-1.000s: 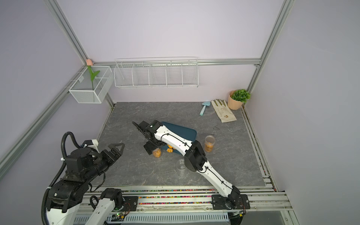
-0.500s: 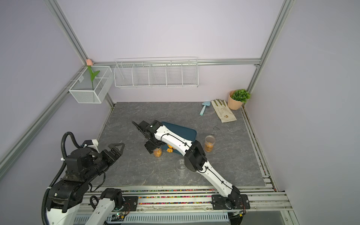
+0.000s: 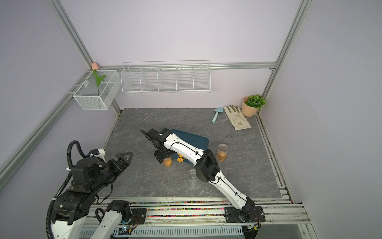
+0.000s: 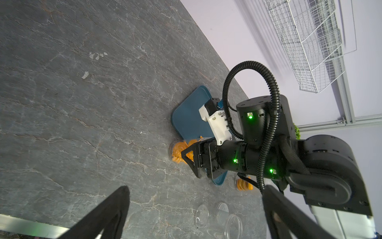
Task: Pour the cookies out of the jar
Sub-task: Pick up the jar from the center of the board.
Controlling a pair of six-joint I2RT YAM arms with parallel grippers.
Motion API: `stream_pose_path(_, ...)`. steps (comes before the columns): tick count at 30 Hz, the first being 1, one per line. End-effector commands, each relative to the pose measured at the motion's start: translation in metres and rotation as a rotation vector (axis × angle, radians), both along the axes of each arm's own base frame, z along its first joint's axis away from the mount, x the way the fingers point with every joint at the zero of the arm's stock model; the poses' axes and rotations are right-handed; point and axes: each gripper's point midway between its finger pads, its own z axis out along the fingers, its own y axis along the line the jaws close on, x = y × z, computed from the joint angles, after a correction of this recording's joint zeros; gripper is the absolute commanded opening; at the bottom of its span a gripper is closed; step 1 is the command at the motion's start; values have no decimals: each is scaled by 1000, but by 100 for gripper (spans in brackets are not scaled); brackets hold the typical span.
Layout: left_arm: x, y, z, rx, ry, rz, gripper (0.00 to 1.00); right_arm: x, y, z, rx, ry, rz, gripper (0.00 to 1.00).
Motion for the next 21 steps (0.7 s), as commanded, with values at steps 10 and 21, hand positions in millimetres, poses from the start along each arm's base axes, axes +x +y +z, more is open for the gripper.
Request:
stream_pose_path(10,-2,1,-2,-6,-2,7,100,3,-7,30,29,-37,5,71)
stream_pose_path(21,-1,0,-2,-9,-5,6,100,4,-14,45,65,-24,-32,70)
